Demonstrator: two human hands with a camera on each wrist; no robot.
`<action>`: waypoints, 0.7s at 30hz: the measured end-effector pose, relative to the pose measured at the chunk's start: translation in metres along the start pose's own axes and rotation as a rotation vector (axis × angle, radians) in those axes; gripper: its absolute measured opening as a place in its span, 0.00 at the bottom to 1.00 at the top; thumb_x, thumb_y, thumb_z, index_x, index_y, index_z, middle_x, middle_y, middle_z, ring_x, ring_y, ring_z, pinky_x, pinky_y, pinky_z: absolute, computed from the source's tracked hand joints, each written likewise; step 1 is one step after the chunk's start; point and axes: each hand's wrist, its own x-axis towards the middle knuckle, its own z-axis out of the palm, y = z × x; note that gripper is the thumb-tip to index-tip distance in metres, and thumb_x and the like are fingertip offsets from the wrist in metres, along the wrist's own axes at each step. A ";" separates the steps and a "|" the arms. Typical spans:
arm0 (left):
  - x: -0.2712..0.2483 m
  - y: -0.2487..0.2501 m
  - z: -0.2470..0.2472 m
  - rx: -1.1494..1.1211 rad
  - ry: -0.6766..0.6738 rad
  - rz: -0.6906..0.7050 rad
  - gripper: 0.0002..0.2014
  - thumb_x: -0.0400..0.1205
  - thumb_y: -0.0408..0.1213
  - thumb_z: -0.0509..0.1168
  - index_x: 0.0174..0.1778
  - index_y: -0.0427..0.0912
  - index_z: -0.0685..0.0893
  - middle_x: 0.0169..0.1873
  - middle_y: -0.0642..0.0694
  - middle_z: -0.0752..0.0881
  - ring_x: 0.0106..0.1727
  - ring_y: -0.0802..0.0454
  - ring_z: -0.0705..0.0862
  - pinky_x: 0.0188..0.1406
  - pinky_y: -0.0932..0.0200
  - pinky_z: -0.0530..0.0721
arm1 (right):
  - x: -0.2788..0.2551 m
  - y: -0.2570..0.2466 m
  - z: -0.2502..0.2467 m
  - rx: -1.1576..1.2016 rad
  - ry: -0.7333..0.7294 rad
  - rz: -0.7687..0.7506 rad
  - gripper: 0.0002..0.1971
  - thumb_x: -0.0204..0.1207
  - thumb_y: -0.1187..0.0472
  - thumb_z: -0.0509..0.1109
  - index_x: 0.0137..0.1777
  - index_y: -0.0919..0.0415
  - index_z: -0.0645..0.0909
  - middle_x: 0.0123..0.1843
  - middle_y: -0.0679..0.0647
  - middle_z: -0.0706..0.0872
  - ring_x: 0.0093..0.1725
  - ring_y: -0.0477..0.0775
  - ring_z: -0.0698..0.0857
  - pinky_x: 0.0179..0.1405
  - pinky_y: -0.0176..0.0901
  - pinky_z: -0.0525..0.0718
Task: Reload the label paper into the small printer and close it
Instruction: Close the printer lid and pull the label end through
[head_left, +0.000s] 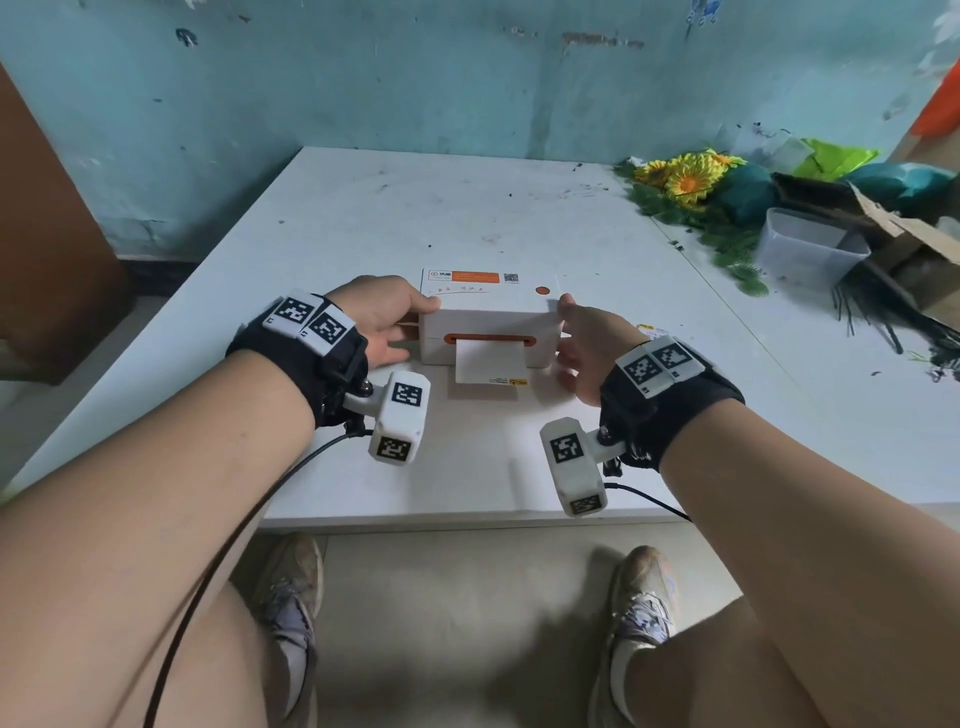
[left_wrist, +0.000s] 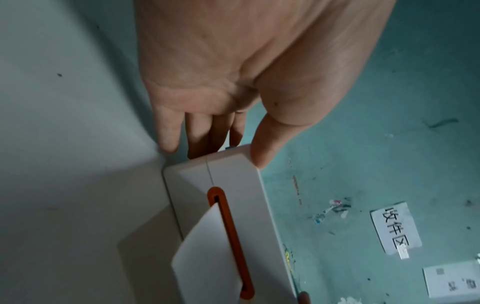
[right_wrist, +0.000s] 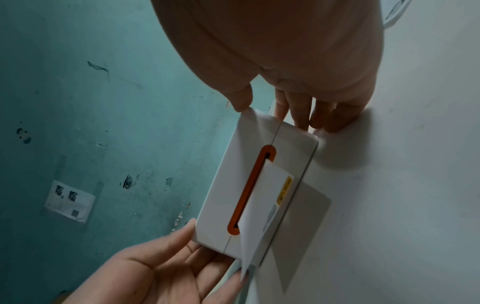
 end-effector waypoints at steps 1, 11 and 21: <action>0.001 -0.001 0.001 -0.004 -0.002 0.004 0.17 0.89 0.30 0.68 0.74 0.42 0.84 0.64 0.47 0.92 0.67 0.47 0.89 0.80 0.40 0.76 | -0.002 -0.001 0.000 0.003 0.011 0.016 0.20 0.86 0.40 0.70 0.55 0.59 0.85 0.56 0.55 0.88 0.53 0.57 0.84 0.61 0.49 0.85; 0.008 -0.003 -0.001 -0.036 -0.012 0.006 0.17 0.88 0.30 0.69 0.73 0.41 0.84 0.62 0.44 0.92 0.66 0.41 0.91 0.69 0.39 0.86 | -0.012 0.011 0.009 -0.250 -0.173 0.046 0.38 0.56 0.40 0.92 0.64 0.57 0.87 0.63 0.63 0.94 0.63 0.64 0.94 0.67 0.61 0.91; 0.008 -0.005 -0.003 0.001 -0.001 0.025 0.19 0.88 0.33 0.71 0.75 0.42 0.83 0.65 0.45 0.92 0.63 0.42 0.92 0.56 0.47 0.87 | -0.011 0.011 0.013 -0.252 -0.141 0.037 0.14 0.74 0.66 0.86 0.53 0.61 0.84 0.54 0.61 0.92 0.44 0.55 0.89 0.68 0.54 0.91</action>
